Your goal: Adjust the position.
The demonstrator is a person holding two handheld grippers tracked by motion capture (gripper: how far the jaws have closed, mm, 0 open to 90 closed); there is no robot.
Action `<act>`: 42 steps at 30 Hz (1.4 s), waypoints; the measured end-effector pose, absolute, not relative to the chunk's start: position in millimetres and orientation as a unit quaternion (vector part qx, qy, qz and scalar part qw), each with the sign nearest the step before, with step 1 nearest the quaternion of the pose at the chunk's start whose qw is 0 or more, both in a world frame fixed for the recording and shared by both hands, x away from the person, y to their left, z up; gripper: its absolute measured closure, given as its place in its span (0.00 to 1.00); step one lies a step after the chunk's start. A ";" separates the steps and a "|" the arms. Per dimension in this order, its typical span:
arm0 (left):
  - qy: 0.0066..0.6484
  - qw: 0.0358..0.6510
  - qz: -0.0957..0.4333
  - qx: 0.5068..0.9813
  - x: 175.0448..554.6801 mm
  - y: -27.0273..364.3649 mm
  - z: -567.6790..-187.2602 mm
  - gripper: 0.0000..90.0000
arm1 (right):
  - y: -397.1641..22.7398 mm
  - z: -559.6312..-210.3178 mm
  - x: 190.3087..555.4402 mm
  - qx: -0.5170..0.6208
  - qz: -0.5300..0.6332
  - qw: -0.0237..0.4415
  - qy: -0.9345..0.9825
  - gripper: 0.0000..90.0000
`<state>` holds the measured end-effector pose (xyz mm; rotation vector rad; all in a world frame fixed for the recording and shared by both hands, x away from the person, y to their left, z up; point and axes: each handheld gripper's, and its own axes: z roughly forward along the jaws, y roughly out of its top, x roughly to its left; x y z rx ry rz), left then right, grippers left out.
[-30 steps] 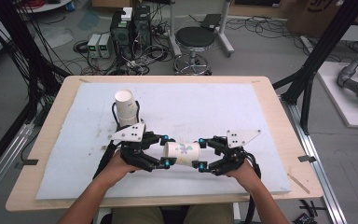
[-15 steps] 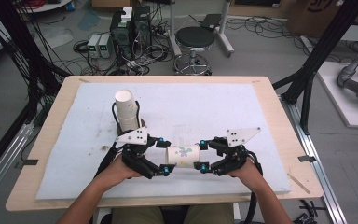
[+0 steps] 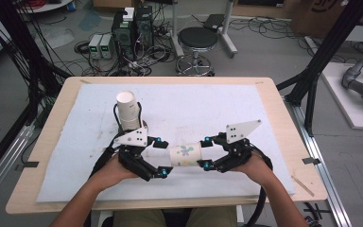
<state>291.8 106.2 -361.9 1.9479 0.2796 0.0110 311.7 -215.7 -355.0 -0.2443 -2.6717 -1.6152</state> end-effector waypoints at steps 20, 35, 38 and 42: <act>0.087 0.491 0.028 0.866 294.8 89.3 -350.8 0.18 | -188.8 -332.5 315.5 -0.046 -0.402 -0.014 -0.914 0.39; 0.071 0.448 0.033 0.890 299.9 73.7 -347.2 0.20 | -170.4 -317.6 315.5 -0.019 -0.343 -0.032 -0.939 0.39; 0.071 0.442 0.030 0.894 301.3 70.7 -347.7 0.20 | -165.1 -316.0 314.1 -0.010 -0.324 -0.040 -0.945 0.39; 0.070 0.431 0.030 0.899 303.3 66.8 -349.5 0.21 | -158.7 -313.3 312.8 -0.001 -0.304 -0.046 -0.952 0.39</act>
